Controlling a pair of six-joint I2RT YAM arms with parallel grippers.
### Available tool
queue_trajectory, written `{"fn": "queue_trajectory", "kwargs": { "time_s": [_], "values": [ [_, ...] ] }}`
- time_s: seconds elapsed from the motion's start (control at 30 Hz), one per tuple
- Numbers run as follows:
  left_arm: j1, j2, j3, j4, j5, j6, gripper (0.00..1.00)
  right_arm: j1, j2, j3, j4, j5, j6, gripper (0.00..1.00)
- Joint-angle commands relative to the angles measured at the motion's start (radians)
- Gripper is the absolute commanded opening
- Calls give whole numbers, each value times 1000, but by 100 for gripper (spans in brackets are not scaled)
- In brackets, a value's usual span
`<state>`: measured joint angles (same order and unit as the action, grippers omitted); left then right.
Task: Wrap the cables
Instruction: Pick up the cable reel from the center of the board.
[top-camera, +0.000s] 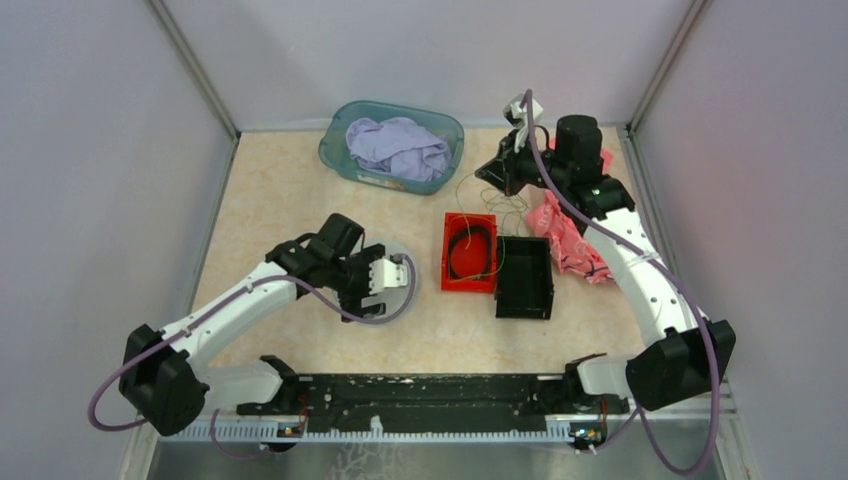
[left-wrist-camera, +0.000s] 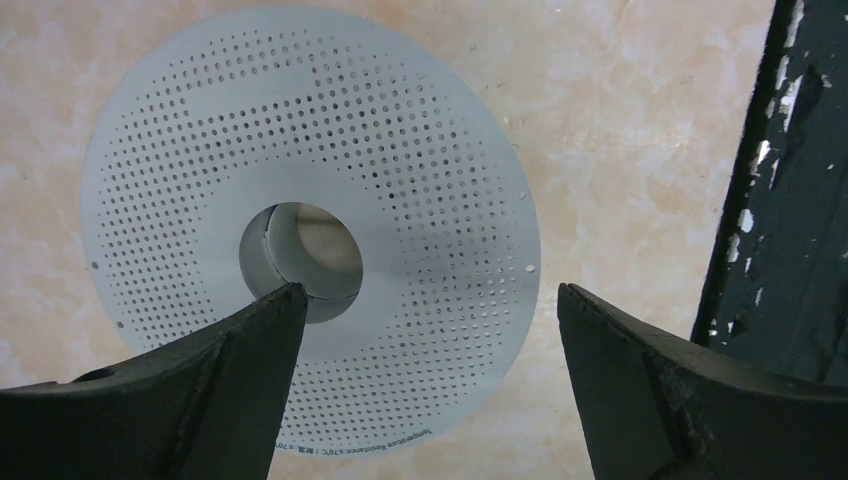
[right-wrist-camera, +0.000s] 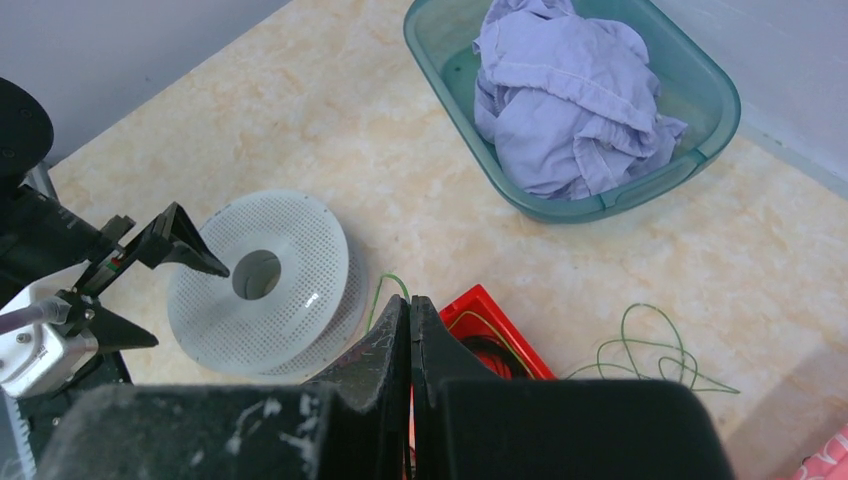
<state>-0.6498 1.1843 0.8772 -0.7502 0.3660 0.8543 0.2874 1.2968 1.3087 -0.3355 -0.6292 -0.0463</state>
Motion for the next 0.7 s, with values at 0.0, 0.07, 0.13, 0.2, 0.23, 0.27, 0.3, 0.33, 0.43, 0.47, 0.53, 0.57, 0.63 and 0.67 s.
{"fn": "queue_trajectory", "kwargs": {
  "time_s": [0.0,0.07,0.13,0.2,0.23,0.27,0.3,0.33,0.43,0.47,0.53,0.57,0.63,0.67],
  "values": [
    [1,32,-5,-15,-27,78,100,-7,-32,3,47,-13,13,0],
    [1,58,-4,-15,-30,84,100,-7,-37,-3,48,-13,13,0],
    [1,84,-1,-15,-30,89,100,-8,-42,-6,49,-13,11,0],
    [1,105,3,-19,-23,93,100,-11,-46,-8,47,-13,11,0],
    [1,114,6,-21,-15,97,100,-12,-47,-9,48,-13,11,0],
    [1,120,6,-18,-12,98,100,-14,-47,-9,47,-13,11,0],
    [0,128,5,-13,-10,98,100,-14,-48,-10,48,-14,11,0],
    [0,134,4,-6,-11,98,100,-15,-48,-12,49,-15,12,0],
    [-6,153,-3,20,-20,89,100,-16,-48,-16,53,-18,14,0],
    [-9,159,-7,25,-21,87,100,-16,-47,-15,54,-19,15,0],
    [-16,171,-18,39,-27,81,99,-16,-45,-16,56,-18,16,0],
    [-18,177,-24,48,-30,78,97,-17,-44,-16,56,-18,16,0],
    [-23,187,-36,70,-34,68,91,-16,-40,-15,61,-17,19,0],
    [-24,192,-38,77,-29,60,88,-16,-38,-12,62,-18,20,0]
  ]
}}
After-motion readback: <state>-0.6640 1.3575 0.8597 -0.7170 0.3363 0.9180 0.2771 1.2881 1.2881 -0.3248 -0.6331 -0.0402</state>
